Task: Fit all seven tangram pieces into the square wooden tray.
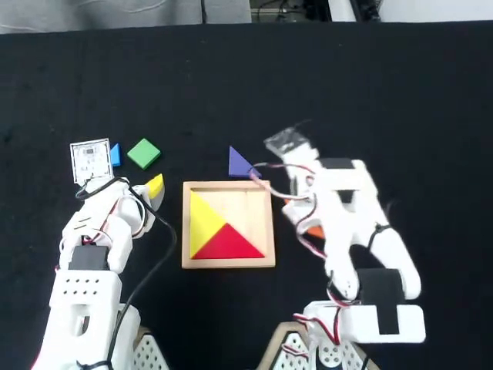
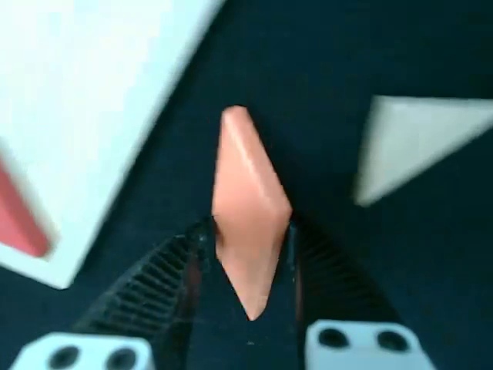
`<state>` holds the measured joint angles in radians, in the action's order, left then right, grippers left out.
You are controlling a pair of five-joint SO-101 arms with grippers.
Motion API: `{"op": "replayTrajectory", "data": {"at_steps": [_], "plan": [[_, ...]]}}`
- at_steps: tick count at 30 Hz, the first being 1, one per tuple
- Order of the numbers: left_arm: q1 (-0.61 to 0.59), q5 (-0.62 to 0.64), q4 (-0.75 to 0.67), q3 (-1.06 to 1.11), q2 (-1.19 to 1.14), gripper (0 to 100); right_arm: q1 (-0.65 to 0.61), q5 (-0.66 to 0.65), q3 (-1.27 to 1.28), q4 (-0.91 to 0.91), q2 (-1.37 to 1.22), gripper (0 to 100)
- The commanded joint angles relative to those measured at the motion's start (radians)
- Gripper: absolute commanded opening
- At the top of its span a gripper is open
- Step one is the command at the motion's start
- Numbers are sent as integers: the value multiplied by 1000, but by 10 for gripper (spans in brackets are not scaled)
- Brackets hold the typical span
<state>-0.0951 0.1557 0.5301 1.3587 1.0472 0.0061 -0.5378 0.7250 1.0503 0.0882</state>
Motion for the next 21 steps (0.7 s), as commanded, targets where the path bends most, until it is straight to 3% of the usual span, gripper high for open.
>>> {"op": "replayTrajectory", "data": {"at_steps": [1,9,12,15,18,21], "plan": [[12,6,-17,-7,15,252,71,0,-61,-6,-1,156],[12,6,-17,-7,17,252,87,2,-96,74,27,156],[-1,-6,-9,-16,17,252,38,94,-87,75,51,156],[-64,-143,137,-143,8,252,-21,166,-51,46,61,156],[-94,-187,328,-297,-18,252,-26,192,-31,11,61,156],[-97,-192,351,-352,-92,252,-28,201,-24,2,61,157]]}}
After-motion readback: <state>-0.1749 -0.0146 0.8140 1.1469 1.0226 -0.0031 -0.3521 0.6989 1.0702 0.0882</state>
